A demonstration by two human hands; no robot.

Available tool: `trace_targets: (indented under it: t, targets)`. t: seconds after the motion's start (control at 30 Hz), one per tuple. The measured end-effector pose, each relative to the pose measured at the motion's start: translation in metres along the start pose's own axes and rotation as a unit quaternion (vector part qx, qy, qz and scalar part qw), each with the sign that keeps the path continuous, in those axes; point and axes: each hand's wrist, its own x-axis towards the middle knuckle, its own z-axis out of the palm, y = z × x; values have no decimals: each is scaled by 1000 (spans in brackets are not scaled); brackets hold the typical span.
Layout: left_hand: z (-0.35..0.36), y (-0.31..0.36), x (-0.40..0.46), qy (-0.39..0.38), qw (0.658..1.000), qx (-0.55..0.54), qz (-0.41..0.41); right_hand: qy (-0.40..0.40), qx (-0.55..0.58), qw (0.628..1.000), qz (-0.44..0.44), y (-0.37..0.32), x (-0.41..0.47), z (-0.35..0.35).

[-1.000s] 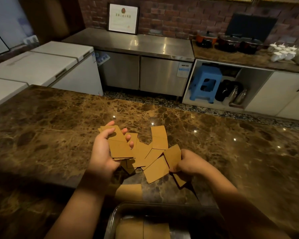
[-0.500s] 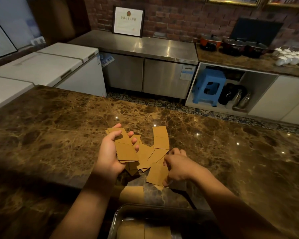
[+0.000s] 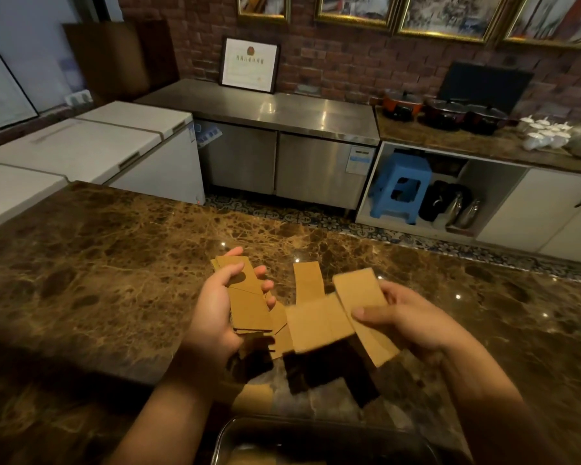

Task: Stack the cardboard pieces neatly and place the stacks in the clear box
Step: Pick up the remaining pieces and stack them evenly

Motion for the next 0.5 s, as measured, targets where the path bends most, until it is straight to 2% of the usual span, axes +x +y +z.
trace_targets:
  t: [0.07, 0.13, 0.23, 0.3, 0.4, 0.5]
  targets:
    - [8, -2, -2, -26, 999, 29, -8, 54, 103, 992, -49, -6, -5, 1]
    - [17, 0, -4, -63, 995, 63, -46, 74, 140, 984, -87, -11, -7, 6]
    - [30, 7, -7, -145, 977, 65, -141, 54, 138, 979, -143, -19, -11, 12]
    - [37, 9, -8, -180, 966, 79, -166, 51, 129, 976, -167, -23, -14, 13]
    - [46, 6, -10, -201, 951, 151, -181, 17, 130, 975, -178, -26, -14, 15]
    - [48, -1, -18, -250, 922, 160, -249, -5, 140, 976, -168, -26, -10, 22]
